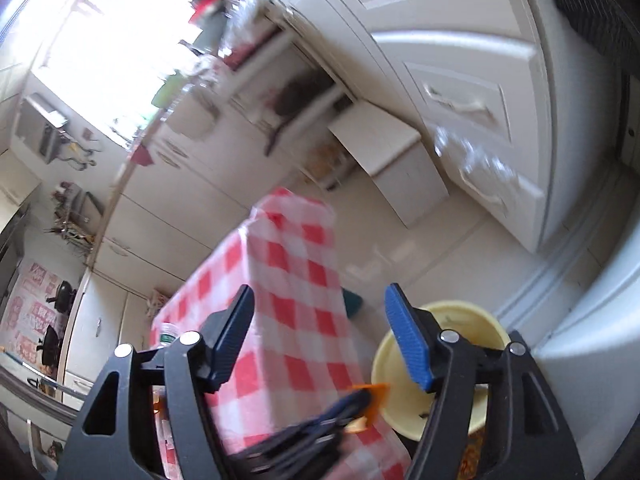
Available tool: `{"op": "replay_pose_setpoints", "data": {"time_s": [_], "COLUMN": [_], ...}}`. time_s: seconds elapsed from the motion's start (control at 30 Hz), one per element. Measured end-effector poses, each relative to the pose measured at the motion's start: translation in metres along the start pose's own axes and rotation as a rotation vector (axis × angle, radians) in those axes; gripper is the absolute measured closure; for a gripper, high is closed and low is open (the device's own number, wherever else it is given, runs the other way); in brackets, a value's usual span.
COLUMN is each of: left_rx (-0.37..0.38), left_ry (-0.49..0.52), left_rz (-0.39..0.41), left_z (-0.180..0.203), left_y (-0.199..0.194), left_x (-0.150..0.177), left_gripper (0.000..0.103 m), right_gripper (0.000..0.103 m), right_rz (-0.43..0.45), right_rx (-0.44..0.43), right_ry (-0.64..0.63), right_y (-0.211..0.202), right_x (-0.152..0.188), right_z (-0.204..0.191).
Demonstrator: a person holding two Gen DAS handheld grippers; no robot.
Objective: Collect trash
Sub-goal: 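Carry the peel and tissue to the yellow bin and open both tools, then move both tools back over the table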
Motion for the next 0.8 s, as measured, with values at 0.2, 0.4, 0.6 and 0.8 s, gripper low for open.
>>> {"op": "replay_pose_setpoints", "data": {"time_s": [0.2,0.4,0.6,0.8], "left_rx": [-0.061,-0.158,-0.313,-0.46], "left_ry": [0.04,0.155,0.153,-0.144], "left_rz": [0.015,0.183,0.337,0.443], "left_z": [0.007,-0.007,-0.087,-0.231], "left_y": [0.002,-0.086,-0.205,-0.312], "left_x": [0.002,0.008,0.034,0.058], "left_gripper": [0.061,0.041,0.029,0.024], "right_gripper": [0.032,0.031,0.028,0.027], "right_rz": [0.006,0.03,-0.039,-0.247], "right_rx": [0.004,-0.026,-0.063,-0.16], "right_ry": [-0.006,-0.047,-0.142,-0.205], "right_y": [0.004,0.002,0.022,0.07], "right_x": [-0.007,-0.004,0.024,0.081], "right_z": [-0.003,-0.03,-0.079,-0.134]}}
Point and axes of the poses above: each gripper's, at about its wrist camera, not at the fingertips, and y roughly the way its jaws point, z to its right, x to its underside, the point moved 6 cm from there along y, roughly the way its jaws point
